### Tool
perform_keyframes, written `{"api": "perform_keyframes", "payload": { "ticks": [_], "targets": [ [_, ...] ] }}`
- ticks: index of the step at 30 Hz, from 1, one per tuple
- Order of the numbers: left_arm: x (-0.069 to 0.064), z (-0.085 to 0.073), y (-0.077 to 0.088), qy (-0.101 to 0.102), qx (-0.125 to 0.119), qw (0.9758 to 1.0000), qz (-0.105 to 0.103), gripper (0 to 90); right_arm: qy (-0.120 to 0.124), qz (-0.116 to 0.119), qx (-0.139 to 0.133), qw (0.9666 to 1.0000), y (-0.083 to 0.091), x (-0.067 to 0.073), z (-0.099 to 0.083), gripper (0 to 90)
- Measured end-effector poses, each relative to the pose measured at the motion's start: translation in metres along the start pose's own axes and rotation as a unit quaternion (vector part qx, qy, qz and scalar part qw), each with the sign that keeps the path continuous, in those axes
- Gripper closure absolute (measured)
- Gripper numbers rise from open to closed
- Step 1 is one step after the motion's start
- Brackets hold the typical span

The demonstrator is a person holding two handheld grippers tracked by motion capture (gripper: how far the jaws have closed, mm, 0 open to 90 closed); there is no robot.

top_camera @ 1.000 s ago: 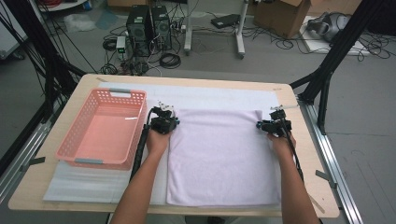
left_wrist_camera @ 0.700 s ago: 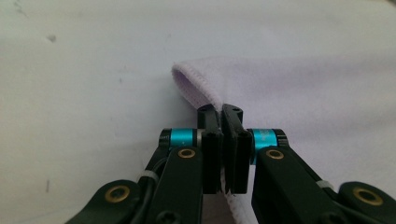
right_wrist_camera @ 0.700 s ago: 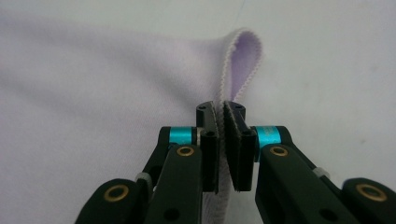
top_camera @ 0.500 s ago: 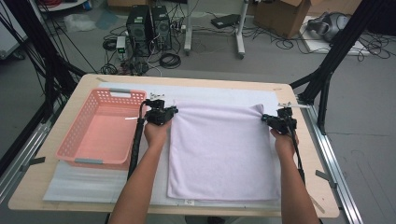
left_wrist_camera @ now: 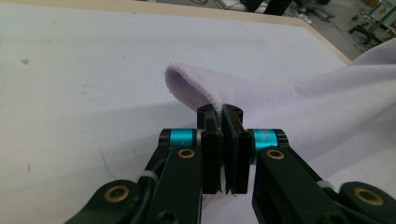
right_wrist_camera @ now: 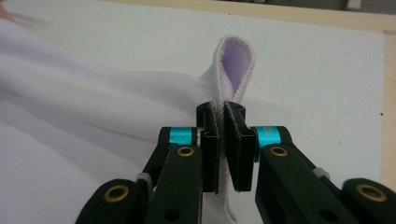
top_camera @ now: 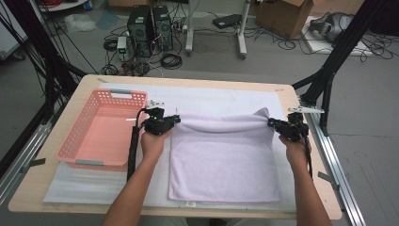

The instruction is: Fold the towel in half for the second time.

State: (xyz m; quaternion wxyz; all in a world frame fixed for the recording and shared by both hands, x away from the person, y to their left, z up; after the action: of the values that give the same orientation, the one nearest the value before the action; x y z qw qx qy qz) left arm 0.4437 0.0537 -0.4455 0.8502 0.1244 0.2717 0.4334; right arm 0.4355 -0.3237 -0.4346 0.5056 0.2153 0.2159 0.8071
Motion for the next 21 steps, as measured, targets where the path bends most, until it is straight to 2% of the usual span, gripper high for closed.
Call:
{"api": "perform_keyframes", "payload": {
  "ticks": [1,3,7,12,16,17,21],
  "targets": [
    [-0.002,-0.002,0.003,0.001,-0.001,1.0000,-0.005,86.1,0.003,0.001,0.002,1.0000,0.003,0.001,-0.002,84.7],
    [-0.005,-0.007,0.009,-0.014,0.003,0.9998,-0.010,86.1,-0.002,0.010,0.003,0.9999,0.007,0.003,-0.008,84.6],
    [-0.013,-0.015,0.019,-0.018,0.001,0.9995,-0.027,86.1,-0.004,0.023,-0.006,0.9997,0.018,0.008,-0.021,84.6],
    [-0.022,-0.029,0.033,-0.033,0.005,0.9985,-0.044,86.1,-0.002,0.029,-0.004,0.9996,0.030,0.010,-0.038,84.5],
    [-0.029,-0.042,0.042,-0.052,0.011,0.9972,-0.052,85.9,-0.011,0.041,-0.014,0.9990,0.039,0.011,-0.049,84.5],
    [-0.030,-0.045,0.044,-0.064,0.015,0.9966,-0.049,85.9,-0.007,0.043,-0.011,0.9990,0.041,0.013,-0.053,84.5],
    [-0.032,-0.058,0.050,-0.080,0.024,0.9952,-0.051,85.8,0.009,0.045,-0.007,0.9989,0.049,0.019,-0.067,84.5]
  ]
}}
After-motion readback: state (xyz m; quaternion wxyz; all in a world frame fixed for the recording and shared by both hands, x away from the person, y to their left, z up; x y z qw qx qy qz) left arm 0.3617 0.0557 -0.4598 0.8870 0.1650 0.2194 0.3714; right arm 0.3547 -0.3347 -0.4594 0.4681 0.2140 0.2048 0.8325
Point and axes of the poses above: each handheld gripper's, and its own axes: y roughly backward along the jaws, z roughly out of its top, x roughly to its left, the point moved 8 cm from there along -y, roughly forward along the jaws, and after that the axes turned 2 degrees about -z, right-handed, at the moved point
